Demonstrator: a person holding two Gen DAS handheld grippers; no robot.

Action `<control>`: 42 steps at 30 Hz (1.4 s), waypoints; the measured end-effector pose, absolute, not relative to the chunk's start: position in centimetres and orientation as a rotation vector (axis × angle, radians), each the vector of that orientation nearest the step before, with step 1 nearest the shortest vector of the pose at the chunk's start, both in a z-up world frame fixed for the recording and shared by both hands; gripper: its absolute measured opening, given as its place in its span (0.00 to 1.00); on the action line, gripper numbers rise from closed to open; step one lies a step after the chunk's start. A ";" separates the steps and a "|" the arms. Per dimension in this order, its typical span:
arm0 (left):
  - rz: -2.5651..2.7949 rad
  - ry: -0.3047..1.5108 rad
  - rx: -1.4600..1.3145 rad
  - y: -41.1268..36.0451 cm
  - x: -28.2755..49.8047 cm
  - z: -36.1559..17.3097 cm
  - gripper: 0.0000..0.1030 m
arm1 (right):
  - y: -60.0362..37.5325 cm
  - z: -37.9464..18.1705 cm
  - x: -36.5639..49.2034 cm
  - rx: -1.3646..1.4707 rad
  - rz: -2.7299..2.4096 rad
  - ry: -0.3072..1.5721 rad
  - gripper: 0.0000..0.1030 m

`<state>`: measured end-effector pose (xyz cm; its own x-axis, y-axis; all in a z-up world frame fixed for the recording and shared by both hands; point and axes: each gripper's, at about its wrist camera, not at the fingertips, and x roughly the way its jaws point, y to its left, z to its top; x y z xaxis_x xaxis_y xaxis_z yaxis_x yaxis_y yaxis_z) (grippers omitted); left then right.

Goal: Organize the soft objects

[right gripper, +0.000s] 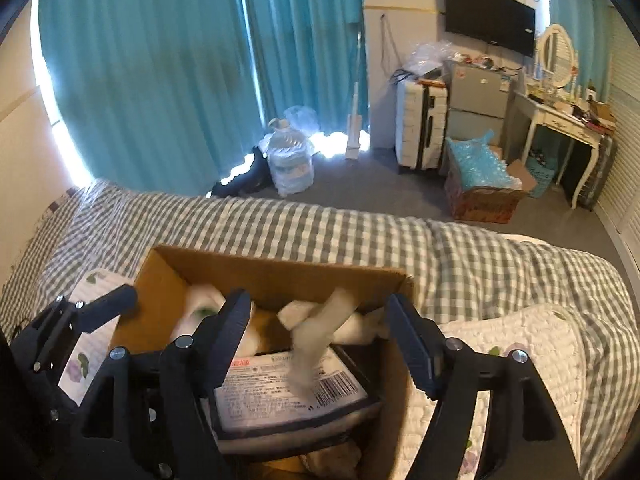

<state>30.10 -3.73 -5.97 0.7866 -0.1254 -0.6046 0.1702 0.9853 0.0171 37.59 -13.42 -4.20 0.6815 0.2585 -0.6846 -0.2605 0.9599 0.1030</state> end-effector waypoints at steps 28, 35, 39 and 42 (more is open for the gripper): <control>-0.064 0.137 0.038 1.0 4.6 15.0 1.00 | -18.5 19.2 7.9 -0.004 0.190 0.209 1.00; -0.051 0.158 -0.018 2.1 3.8 10.8 1.00 | -18.7 14.4 5.7 0.010 0.173 0.184 1.00; -0.015 0.171 -0.025 2.5 4.0 7.5 1.00 | -17.6 9.7 7.0 -0.017 0.178 0.209 1.00; -0.010 0.208 -0.017 2.4 5.0 4.5 1.00 | -17.0 5.0 8.7 -0.020 0.180 0.242 1.00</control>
